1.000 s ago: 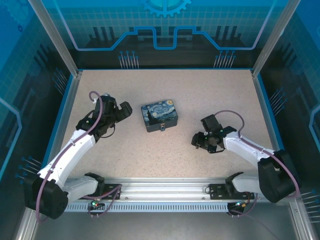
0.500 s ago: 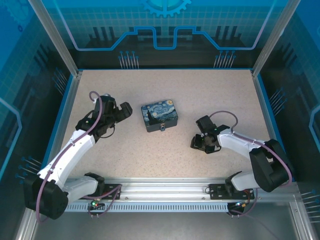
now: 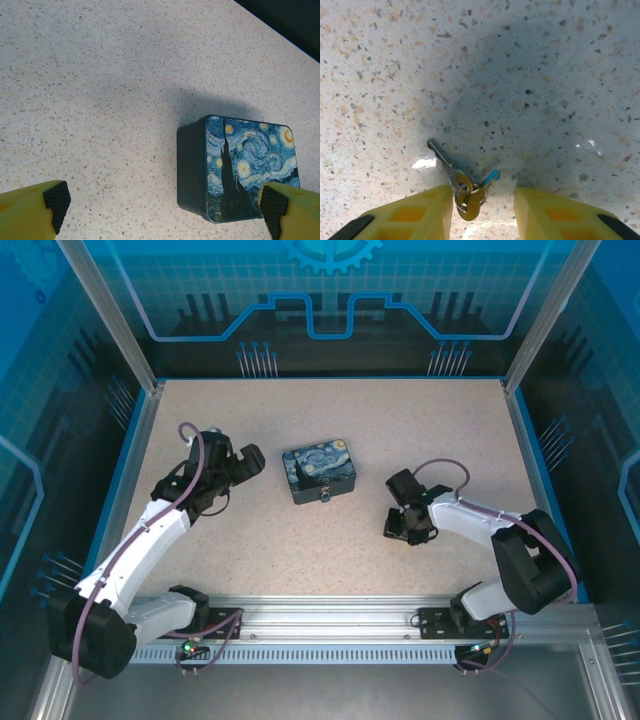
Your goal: Unlock a padlock with a key
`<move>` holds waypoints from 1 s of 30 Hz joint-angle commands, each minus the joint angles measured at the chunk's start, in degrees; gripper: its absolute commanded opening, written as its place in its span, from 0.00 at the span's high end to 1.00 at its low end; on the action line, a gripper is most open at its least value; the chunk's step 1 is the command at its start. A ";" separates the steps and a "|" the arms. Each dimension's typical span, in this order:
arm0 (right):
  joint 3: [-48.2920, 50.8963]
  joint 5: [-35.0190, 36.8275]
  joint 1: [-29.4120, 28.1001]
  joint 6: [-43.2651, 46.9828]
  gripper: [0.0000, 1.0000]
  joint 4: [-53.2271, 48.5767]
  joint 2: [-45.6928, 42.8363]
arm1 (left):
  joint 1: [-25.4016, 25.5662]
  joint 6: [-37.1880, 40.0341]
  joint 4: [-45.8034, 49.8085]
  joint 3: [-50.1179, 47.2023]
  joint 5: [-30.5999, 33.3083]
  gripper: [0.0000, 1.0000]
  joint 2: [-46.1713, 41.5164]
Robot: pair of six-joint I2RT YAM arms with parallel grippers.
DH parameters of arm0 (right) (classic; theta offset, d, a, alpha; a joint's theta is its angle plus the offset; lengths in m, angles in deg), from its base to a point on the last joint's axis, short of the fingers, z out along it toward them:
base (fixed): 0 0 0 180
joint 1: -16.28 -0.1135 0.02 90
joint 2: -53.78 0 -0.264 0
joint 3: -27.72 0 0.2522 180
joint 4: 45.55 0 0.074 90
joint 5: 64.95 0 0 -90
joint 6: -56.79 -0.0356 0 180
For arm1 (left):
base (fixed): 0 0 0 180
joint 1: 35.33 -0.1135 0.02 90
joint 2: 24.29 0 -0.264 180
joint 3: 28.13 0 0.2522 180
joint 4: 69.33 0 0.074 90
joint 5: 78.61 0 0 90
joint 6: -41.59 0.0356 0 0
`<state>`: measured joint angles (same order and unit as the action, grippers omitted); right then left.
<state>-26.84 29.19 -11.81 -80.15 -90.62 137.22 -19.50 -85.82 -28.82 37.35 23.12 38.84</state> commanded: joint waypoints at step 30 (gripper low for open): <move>0.79 0.67 -0.74 -0.18 1.00 2.57 -1.26 | 9.96 -3.64 -2.83 4.58 -12.10 0.01 13.18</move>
<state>-26.91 30.02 -11.94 -80.17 -87.72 137.57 -9.99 -88.01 -30.48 39.19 12.32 51.15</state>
